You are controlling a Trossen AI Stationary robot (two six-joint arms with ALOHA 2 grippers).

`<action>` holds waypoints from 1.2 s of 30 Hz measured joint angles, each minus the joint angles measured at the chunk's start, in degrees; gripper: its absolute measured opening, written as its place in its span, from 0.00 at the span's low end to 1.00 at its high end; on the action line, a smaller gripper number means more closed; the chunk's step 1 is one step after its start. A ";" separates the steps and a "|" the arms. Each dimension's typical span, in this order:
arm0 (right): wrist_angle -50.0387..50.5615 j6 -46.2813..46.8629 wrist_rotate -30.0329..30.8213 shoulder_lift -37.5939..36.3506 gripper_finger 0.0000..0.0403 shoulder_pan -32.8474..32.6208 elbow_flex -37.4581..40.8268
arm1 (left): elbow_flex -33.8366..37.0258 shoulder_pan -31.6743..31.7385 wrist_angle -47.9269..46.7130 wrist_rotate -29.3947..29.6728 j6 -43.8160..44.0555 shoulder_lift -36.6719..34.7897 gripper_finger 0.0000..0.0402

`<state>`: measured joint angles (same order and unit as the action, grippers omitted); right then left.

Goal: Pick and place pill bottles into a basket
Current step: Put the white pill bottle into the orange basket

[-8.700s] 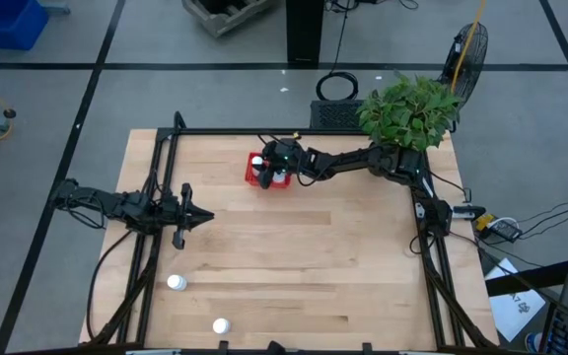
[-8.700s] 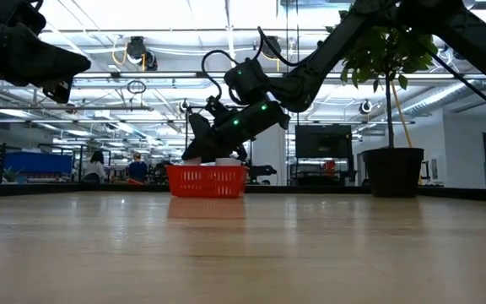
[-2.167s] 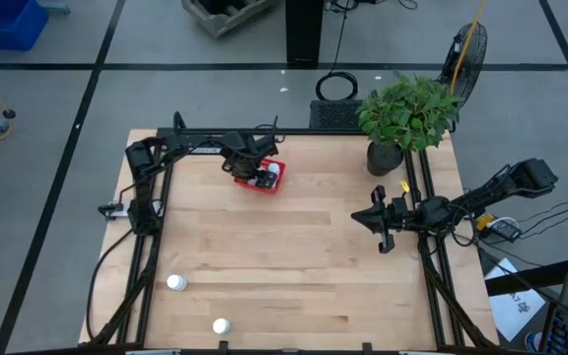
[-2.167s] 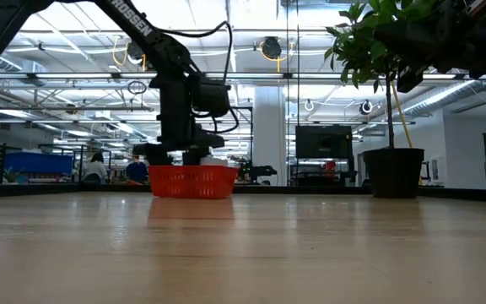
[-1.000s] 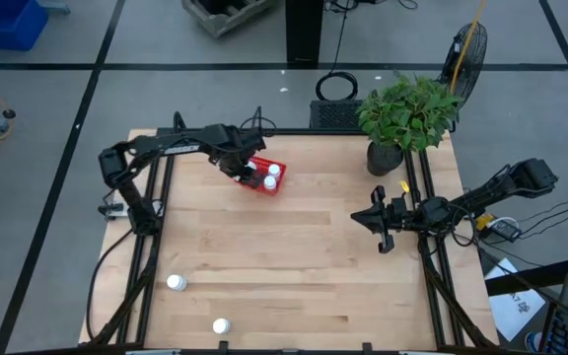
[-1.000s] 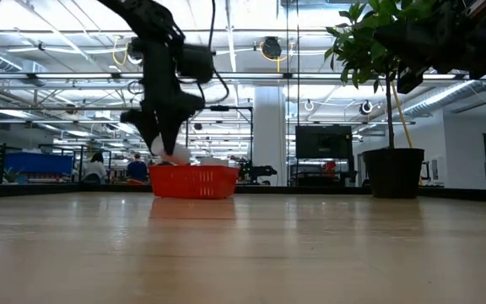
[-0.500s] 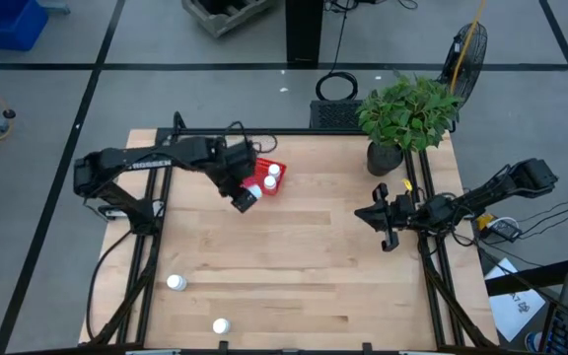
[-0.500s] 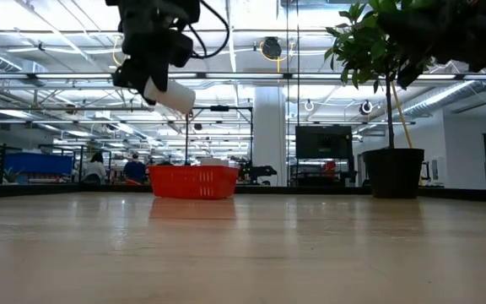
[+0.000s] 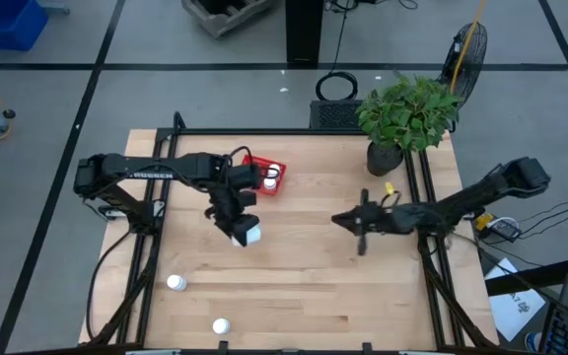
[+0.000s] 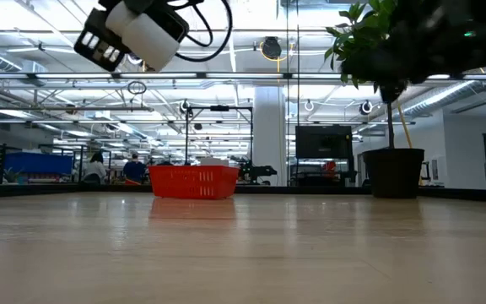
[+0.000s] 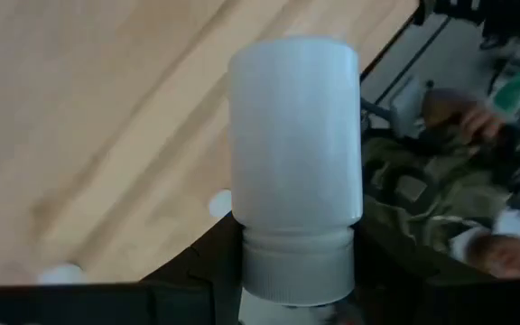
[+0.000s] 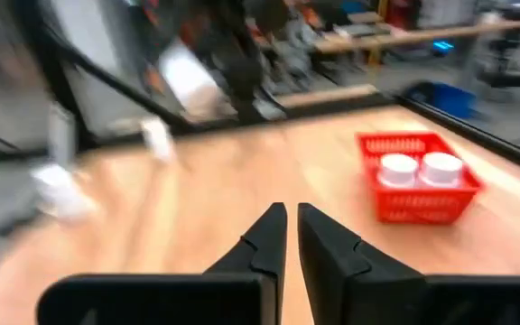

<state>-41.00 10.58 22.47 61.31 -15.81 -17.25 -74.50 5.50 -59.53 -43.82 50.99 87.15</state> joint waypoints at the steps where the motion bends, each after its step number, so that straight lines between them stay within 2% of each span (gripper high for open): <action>1: 0.48 -1.55 0.79 2.77 0.07 0.00 -1.69 | 0.00 0.05 0.06 -0.26 1.77 -0.02 0.41; 6: -2.70 -16.77 1.52 16.44 0.08 -0.44 -10.79 | 0.00 1.05 0.22 -0.74 10.59 0.00 0.43; 11: -8.69 -23.93 1.80 26.88 0.17 -0.39 -18.92 | 0.00 2.49 1.99 -1.25 16.67 0.00 0.46; 14: -11.75 -28.20 1.63 32.10 0.28 -0.39 -23.09 | 0.00 2.90 4.37 -1.34 18.25 0.00 0.41; 19: -12.60 -32.97 1.57 38.60 0.53 -0.39 -29.89 | 0.00 3.72 5.66 -1.56 19.97 0.00 0.41; 23: -12.32 -34.96 1.47 43.19 0.72 -0.39 -34.37 | 0.00 3.86 6.30 -1.55 20.10 0.00 0.47; 27: -12.71 -39.05 3.11 46.49 0.86 -0.39 -37.84 | 0.00 3.86 6.27 -1.67 20.10 0.00 0.49; 31: -12.25 -40.43 3.04 48.94 0.91 -0.28 -41.47 | 0.00 3.85 6.27 -1.11 19.64 0.00 0.42; 33: -12.68 -37.65 2.81 50.33 0.91 -0.15 -43.43 | 0.00 3.62 6.25 -0.10 18.51 0.00 0.41; 36: -11.63 -35.11 -2.13 52.56 0.89 0.55 -46.84 | 0.04 3.29 5.26 0.09 18.53 0.66 0.41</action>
<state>-52.62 -24.53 20.34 113.86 -15.26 -64.09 -74.46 8.79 -54.27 -43.73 69.52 87.81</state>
